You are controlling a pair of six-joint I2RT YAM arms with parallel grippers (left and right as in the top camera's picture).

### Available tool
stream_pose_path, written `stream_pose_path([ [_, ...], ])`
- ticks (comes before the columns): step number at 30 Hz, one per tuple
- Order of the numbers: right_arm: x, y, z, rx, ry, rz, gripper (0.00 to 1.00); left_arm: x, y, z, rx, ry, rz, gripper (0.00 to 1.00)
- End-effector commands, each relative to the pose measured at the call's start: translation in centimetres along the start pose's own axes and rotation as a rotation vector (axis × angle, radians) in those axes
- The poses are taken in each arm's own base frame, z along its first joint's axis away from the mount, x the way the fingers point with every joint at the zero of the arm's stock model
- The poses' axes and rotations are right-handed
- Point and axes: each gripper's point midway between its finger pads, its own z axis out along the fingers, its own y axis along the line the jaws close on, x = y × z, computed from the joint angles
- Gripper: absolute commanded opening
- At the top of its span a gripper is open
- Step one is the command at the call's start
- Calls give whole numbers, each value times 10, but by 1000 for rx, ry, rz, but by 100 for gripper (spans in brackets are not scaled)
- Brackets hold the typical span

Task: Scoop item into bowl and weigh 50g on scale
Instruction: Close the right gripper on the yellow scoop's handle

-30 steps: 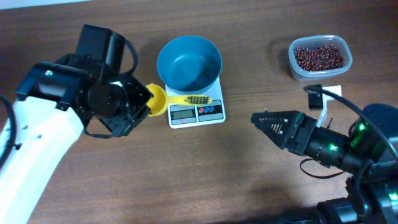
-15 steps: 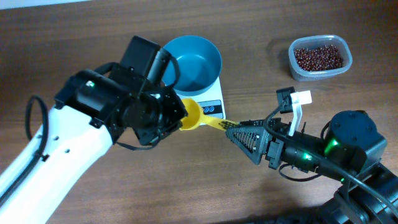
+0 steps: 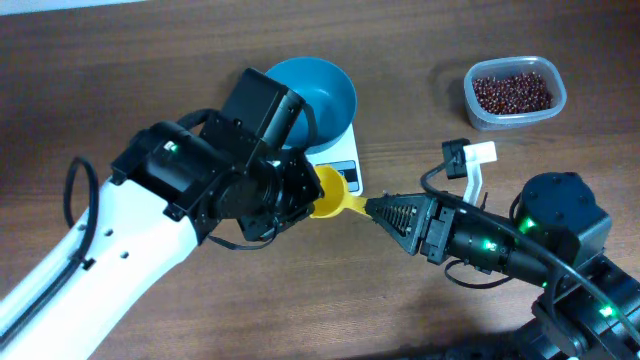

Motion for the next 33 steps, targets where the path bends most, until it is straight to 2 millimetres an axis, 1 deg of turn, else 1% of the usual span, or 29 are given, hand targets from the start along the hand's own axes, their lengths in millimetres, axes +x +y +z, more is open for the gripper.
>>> stream_pose_path([
  [1, -1, 12, -1, -34, 10, -6, 42, 5, -8, -6, 23, -8, 12, 0],
  [8, 2, 14, -1, -51, 28, -6, 33, 9, -10, -5, 22, -2, -4, 0],
  [13, 4, 16, -2, -61, 40, -6, 31, 13, -8, -4, 11, 6, 4, 0],
  [23, 12, 23, -3, -104, 87, -6, 20, 11, -7, -4, 5, -3, 11, 0],
  [26, 12, 23, -3, -104, 87, -6, 16, 11, -7, -4, 5, -3, 11, 0],
  [33, 12, 24, -3, -106, 89, -6, 10, 12, -4, -4, -5, 2, 9, 0],
])
